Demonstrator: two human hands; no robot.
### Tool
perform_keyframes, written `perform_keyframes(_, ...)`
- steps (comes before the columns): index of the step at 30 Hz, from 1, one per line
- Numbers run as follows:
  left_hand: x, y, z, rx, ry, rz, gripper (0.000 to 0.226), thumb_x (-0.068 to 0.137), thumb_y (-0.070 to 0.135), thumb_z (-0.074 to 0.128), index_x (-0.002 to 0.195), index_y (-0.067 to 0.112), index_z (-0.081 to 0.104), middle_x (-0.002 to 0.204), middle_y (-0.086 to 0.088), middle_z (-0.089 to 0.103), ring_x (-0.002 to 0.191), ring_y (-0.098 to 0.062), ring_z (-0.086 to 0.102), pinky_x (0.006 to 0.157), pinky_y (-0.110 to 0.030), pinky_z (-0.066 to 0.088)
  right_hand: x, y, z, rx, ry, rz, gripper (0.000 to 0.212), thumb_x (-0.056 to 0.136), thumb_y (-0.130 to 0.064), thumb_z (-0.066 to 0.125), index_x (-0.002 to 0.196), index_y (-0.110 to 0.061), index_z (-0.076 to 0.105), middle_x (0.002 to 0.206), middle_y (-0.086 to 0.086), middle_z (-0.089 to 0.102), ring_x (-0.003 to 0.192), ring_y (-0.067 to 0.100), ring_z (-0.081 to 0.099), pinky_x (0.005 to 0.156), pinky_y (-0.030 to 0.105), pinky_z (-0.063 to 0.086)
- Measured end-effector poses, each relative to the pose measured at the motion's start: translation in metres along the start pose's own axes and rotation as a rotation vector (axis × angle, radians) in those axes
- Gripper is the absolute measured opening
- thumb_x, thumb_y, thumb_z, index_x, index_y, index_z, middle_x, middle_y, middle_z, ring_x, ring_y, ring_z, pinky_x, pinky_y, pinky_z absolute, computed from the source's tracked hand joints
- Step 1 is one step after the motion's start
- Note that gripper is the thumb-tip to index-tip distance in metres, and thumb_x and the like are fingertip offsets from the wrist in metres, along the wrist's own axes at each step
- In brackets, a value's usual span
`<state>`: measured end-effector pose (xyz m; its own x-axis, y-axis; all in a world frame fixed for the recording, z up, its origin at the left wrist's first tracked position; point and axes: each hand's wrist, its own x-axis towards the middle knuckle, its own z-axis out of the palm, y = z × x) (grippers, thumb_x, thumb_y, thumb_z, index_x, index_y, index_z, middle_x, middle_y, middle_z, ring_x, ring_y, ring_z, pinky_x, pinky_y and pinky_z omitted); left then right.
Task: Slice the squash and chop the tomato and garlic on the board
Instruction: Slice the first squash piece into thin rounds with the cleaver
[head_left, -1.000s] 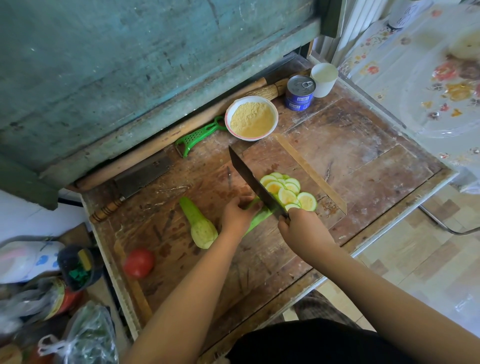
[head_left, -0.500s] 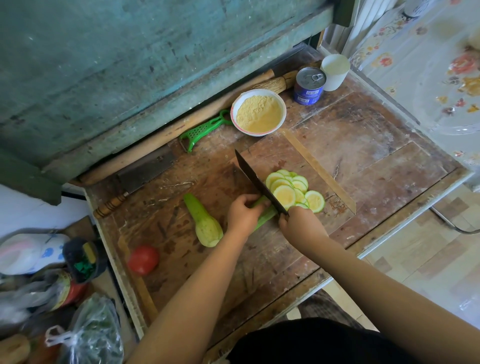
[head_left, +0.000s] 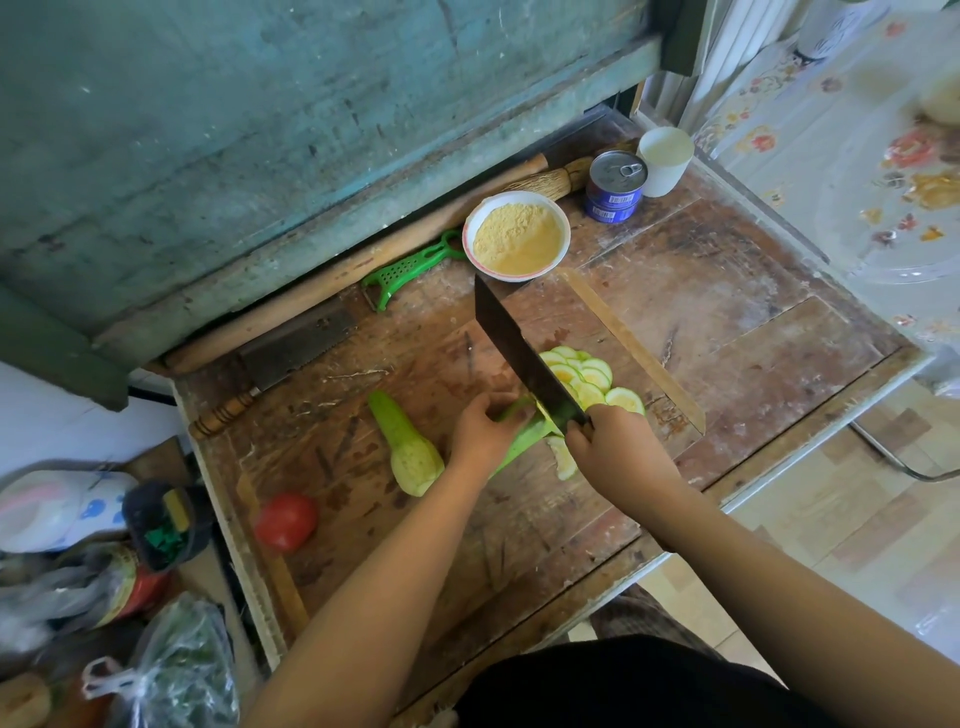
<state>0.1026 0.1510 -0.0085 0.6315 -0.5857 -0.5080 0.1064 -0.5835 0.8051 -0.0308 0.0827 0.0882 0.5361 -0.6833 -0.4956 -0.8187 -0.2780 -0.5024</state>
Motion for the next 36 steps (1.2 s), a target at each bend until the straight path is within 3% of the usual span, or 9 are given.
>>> perform_keyframes(12,0.004,-0.003,0.003,-0.018,0.017,-0.005,0.021,0.08,0.026,0.075,0.094,0.017,0.062,0.093,0.006,0.064,0.094,-0.014,0.06,0.089,-0.033,0.048,-0.006,0.002,0.003,0.002,0.006,0.006,0.035,0.097,-0.026,0.043,0.068,-0.008,0.045,0.059,0.005,0.045,0.051,0.021,0.041,0.047,0.027,0.032)
perform_keyframes(21,0.005,-0.005,0.003,-0.006,0.031,-0.014,0.018,0.078,0.03,0.076,0.086,0.023,0.061,0.088,0.01,0.064,0.091,-0.015,0.062,0.088,-0.037,0.05,-0.005,0.001,0.006,-0.049,0.003,-0.001,0.033,0.098,-0.026,0.042,0.071,-0.008,0.049,0.06,0.005,0.047,0.051,0.021,0.044,0.045,0.026,0.032)
perform_keyframes(30,0.004,-0.003,0.003,0.005,0.038,-0.014,0.023,0.077,0.029,0.077,0.091,0.023,0.061,0.094,0.005,0.064,0.097,-0.019,0.062,0.089,-0.038,0.049,0.005,0.0,0.014,-0.086,-0.023,0.032,0.037,0.098,-0.025,0.041,0.063,-0.012,0.04,0.062,0.004,0.045,0.051,0.019,0.041,0.046,0.025,0.03)
perform_keyframes(36,0.004,-0.005,0.003,-0.047,0.023,-0.02,0.022,0.076,0.028,0.078,0.079,0.033,0.058,0.09,0.011,0.063,0.094,-0.017,0.062,0.091,-0.038,0.05,0.014,0.002,0.019,-0.047,-0.058,0.067,0.035,0.097,-0.024,0.042,0.065,-0.011,0.039,0.063,0.004,0.042,0.05,0.017,0.037,0.044,0.025,0.026)
